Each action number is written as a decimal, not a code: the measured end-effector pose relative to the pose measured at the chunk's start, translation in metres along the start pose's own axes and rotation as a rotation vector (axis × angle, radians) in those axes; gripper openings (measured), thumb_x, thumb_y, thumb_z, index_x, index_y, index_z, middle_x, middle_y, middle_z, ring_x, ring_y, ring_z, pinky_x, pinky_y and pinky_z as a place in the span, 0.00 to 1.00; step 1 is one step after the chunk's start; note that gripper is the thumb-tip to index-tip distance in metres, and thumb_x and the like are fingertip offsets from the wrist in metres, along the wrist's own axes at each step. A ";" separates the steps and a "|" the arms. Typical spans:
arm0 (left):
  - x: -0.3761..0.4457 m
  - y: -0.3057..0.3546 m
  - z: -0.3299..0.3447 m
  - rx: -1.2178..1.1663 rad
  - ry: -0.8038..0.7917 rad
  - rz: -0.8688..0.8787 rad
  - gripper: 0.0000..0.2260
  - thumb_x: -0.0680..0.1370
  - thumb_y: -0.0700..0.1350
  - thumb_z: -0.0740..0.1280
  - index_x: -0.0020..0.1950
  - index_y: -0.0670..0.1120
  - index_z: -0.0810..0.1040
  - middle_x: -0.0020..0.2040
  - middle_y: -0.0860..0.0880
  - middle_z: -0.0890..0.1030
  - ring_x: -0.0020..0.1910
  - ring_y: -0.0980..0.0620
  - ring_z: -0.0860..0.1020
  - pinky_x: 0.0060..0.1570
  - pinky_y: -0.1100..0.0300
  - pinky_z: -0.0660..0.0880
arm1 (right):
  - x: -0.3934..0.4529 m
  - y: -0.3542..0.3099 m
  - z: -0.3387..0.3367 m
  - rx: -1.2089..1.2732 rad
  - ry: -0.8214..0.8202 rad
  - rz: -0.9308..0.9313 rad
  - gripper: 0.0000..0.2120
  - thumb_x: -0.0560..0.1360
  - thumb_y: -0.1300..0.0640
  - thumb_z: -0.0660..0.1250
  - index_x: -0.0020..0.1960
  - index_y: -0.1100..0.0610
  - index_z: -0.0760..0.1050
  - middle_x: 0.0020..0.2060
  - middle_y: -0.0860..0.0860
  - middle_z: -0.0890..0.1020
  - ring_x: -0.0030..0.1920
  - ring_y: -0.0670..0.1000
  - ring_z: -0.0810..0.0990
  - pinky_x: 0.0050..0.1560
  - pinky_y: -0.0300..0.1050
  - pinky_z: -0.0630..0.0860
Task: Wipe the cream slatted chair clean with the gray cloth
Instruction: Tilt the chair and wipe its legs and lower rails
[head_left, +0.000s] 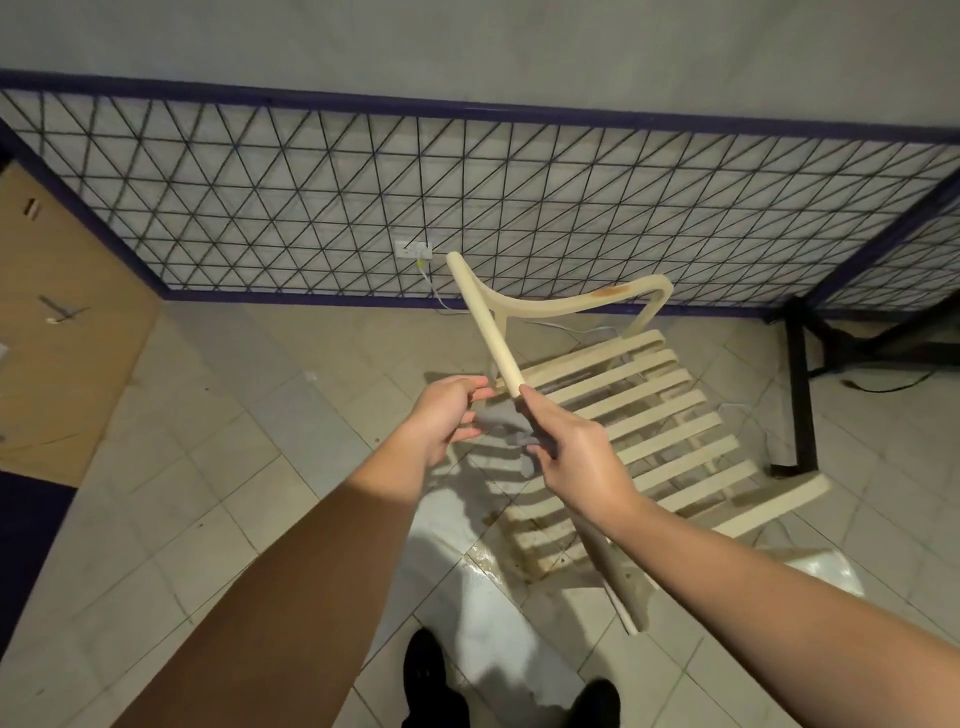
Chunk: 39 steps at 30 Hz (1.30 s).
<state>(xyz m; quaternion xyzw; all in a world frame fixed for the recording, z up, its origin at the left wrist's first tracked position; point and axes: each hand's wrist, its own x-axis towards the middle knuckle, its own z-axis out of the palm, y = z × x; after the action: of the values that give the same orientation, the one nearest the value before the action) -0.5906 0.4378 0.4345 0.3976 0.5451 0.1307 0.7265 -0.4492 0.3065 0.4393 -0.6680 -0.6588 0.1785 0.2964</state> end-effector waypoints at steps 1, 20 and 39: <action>0.000 0.001 -0.001 0.000 -0.024 0.002 0.15 0.85 0.45 0.57 0.68 0.48 0.77 0.61 0.52 0.83 0.58 0.47 0.81 0.48 0.56 0.78 | 0.002 0.002 -0.004 -0.013 0.015 -0.024 0.30 0.70 0.72 0.72 0.70 0.56 0.75 0.67 0.47 0.76 0.62 0.45 0.78 0.66 0.36 0.71; 0.003 -0.004 -0.075 -0.054 0.061 -0.029 0.18 0.83 0.37 0.50 0.57 0.48 0.78 0.64 0.47 0.81 0.55 0.46 0.82 0.55 0.53 0.79 | 0.062 -0.015 0.019 -0.283 -0.329 -0.251 0.10 0.71 0.69 0.68 0.48 0.57 0.80 0.45 0.49 0.82 0.50 0.50 0.80 0.58 0.47 0.76; -0.023 0.027 -0.019 0.009 -0.226 0.236 0.15 0.79 0.56 0.69 0.62 0.51 0.79 0.56 0.53 0.85 0.56 0.54 0.82 0.58 0.55 0.79 | 0.056 -0.035 -0.025 0.338 0.167 0.389 0.13 0.80 0.57 0.66 0.63 0.49 0.81 0.50 0.43 0.85 0.45 0.33 0.80 0.49 0.29 0.74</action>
<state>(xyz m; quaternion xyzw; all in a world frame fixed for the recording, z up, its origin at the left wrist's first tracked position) -0.6099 0.4490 0.4680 0.4743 0.4099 0.1669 0.7610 -0.4563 0.3564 0.4888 -0.7353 -0.4523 0.2838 0.4173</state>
